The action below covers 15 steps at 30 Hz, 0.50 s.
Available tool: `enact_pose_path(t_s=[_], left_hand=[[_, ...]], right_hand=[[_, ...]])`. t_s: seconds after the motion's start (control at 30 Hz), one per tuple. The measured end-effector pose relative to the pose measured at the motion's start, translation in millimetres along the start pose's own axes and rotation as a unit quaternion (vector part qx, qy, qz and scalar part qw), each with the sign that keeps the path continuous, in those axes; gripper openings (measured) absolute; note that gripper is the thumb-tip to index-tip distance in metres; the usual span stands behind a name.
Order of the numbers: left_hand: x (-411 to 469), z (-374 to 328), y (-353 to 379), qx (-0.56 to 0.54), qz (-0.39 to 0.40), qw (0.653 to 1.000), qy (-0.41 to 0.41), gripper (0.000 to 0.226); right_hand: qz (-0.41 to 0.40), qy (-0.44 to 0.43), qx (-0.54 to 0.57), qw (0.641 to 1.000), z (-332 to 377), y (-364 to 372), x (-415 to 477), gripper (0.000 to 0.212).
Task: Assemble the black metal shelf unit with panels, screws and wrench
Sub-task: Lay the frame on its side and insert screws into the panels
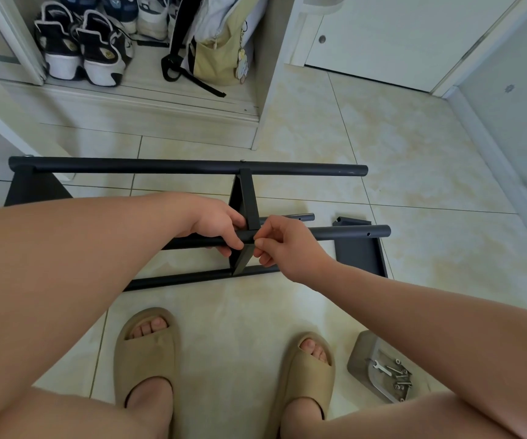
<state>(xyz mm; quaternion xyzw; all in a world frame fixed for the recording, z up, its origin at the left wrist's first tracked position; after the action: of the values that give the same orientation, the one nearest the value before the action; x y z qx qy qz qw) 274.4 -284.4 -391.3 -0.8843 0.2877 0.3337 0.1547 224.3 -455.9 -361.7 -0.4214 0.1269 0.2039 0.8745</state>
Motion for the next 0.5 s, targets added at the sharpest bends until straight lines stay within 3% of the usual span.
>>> enact_pose_path(t_s=[0.27,0.5], left_hand=[[-0.6,-1.1,0.9,-0.002,0.002,1.000,0.005,0.041],[2.2,0.3,0.3,0.000,-0.005,1.000,0.001,0.053]], right_hand=[[-0.004,0.016,0.028,0.999,0.8,3.3,-0.3,0.022],[-0.026,0.079,0.068,0.994,6.8,7.8,-1.1,0.019]])
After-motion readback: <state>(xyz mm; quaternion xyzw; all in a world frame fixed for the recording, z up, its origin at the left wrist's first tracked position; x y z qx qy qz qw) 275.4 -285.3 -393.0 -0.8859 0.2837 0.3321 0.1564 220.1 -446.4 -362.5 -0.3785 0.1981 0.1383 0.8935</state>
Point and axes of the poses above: each hand's wrist, its own x-axis towards the middle knuckle, its own y-axis out of the palm, z = x × y, the point moved 2 cm from there along x, towards the middle knuckle, and after that the axes turned 15 degrees about -x, right-handed, at the moved point
